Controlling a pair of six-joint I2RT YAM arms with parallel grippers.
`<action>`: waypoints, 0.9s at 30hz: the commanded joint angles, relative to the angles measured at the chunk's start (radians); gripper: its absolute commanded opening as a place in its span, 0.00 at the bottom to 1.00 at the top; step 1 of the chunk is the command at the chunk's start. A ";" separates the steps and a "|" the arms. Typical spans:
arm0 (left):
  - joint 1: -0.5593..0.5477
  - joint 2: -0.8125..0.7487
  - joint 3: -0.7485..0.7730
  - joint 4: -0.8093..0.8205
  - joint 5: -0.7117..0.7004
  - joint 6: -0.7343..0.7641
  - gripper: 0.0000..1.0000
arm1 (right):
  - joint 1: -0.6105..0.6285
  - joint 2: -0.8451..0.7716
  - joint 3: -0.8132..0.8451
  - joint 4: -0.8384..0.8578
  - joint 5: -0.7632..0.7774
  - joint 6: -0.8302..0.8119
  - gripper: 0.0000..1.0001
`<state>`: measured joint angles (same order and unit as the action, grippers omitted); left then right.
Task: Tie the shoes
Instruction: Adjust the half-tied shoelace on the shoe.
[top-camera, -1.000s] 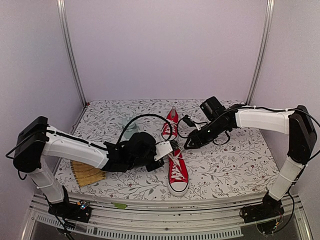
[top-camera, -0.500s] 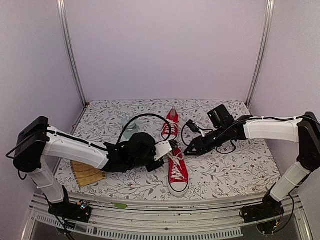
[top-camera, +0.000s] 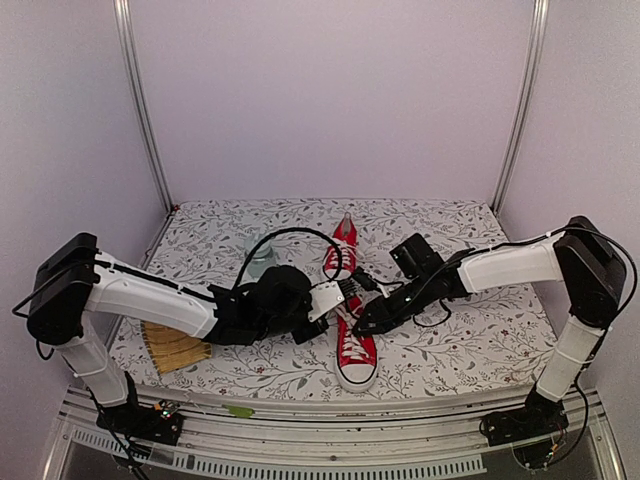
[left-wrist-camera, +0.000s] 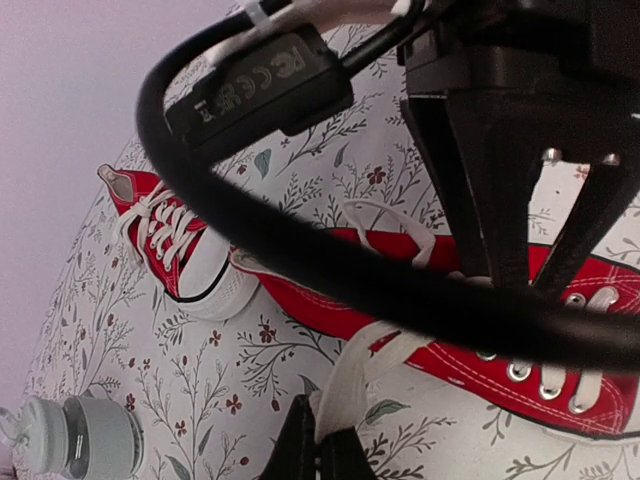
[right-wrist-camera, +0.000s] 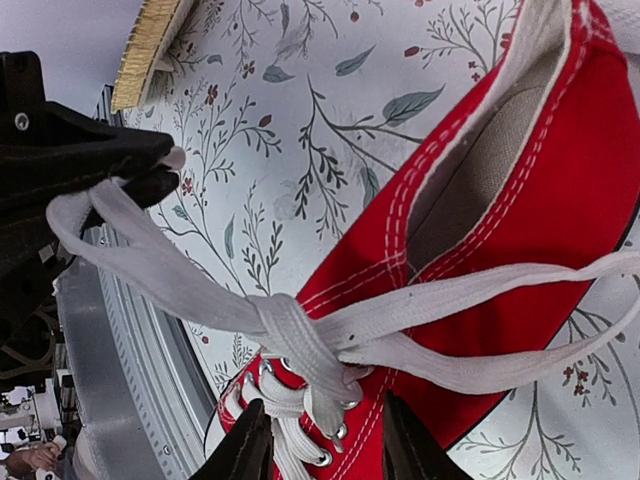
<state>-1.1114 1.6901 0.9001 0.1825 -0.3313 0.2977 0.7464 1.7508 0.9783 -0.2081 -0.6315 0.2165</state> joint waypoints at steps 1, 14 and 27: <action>0.005 0.019 -0.007 0.023 -0.008 -0.014 0.00 | 0.016 0.022 0.000 0.013 -0.008 -0.016 0.35; 0.021 -0.062 -0.053 -0.020 0.016 0.001 0.60 | 0.039 -0.166 0.067 -0.230 -0.146 -0.125 0.01; 0.003 -0.178 -0.140 0.039 0.128 0.009 0.57 | 0.041 -0.269 0.214 -0.172 -0.426 -0.153 0.01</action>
<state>-1.0973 1.5364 0.7803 0.1688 -0.2546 0.2981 0.7826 1.5085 1.1412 -0.4267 -0.9638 0.0669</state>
